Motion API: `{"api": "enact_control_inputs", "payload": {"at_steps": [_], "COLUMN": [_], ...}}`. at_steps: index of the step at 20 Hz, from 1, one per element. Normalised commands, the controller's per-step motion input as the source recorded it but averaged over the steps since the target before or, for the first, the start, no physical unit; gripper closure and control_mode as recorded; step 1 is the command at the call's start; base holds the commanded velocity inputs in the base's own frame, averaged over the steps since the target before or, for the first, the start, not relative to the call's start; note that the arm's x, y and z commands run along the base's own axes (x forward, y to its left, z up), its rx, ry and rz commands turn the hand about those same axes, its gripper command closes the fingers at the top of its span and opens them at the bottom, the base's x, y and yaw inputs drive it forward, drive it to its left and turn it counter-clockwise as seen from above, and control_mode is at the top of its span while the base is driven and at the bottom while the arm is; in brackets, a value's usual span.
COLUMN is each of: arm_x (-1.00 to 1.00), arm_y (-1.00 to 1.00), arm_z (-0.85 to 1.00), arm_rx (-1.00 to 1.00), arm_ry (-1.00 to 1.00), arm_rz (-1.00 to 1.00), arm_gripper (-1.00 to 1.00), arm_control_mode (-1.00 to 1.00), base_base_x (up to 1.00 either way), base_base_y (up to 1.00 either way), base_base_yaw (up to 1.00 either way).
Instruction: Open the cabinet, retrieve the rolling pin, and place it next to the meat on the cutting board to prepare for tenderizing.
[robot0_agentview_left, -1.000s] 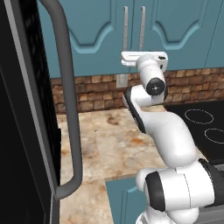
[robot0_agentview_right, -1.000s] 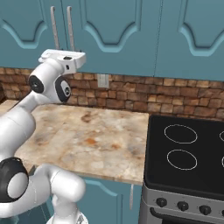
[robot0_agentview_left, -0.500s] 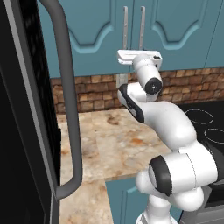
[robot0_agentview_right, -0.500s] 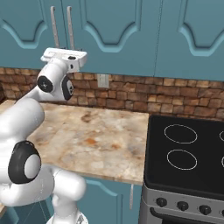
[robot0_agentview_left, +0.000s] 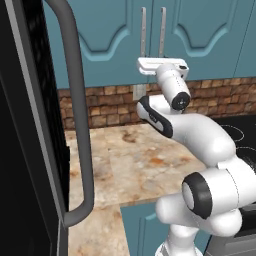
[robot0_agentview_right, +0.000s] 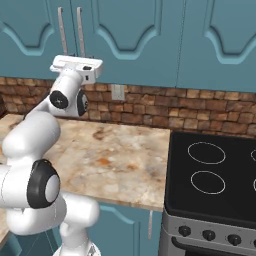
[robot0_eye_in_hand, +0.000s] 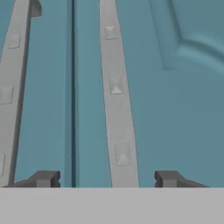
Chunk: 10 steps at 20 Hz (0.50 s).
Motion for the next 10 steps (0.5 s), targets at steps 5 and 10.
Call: {"api": "enact_control_inputs", "payload": {"at_steps": [5, 10], "arm_x": [0.12, 0.14], "arm_y": [-0.03, 0.00], "arm_z": [0.39, 0.25], "arm_rx": [0.00, 0.00], "arm_ry": [-0.09, -0.03], "arm_rz": [0.00, 0.00], "arm_gripper": [-1.00, 1.00], "arm_control_mode": [-1.00, -1.00], "base_base_x": [0.00, 0.00], "base_base_y": [0.00, 0.00], "base_base_yaw": [0.00, 0.00]}}
